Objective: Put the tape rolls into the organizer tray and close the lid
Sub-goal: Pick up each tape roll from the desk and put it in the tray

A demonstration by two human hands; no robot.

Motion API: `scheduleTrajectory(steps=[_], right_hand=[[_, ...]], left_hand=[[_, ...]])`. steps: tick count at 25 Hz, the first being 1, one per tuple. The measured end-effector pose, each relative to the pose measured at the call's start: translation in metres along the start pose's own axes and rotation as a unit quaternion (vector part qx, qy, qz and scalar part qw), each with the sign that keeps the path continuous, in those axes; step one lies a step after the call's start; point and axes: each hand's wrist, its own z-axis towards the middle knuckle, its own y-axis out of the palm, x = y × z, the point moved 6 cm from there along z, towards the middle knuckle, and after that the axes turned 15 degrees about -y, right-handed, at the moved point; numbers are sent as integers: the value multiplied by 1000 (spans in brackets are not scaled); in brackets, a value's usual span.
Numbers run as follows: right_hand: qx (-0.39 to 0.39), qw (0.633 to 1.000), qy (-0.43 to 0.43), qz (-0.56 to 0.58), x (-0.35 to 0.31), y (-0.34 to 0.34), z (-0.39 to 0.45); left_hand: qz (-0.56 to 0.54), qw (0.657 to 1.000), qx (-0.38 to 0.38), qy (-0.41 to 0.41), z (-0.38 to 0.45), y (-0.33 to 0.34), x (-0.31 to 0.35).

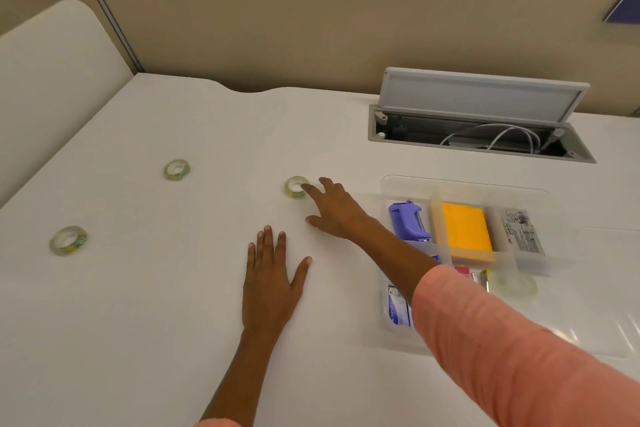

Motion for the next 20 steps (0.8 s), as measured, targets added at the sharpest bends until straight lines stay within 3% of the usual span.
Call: scheduleTrajectory(steps=[5,13,17,20], right_hand=[[11,998,5,-54,-4,9,11],[107,992,24,57,-14,7,-31],[214,963,24,165,-14,-30,-71],[293,934,52,196,9,-65,-128]], left_hand=[[-3,1000,-9,-6,2,3,-4],[-6,1000,-19,-10,2,2,-6],[-32,999,-32,-10,0,-6,-4],[-120,990,-38,-59,2,-19,13]])
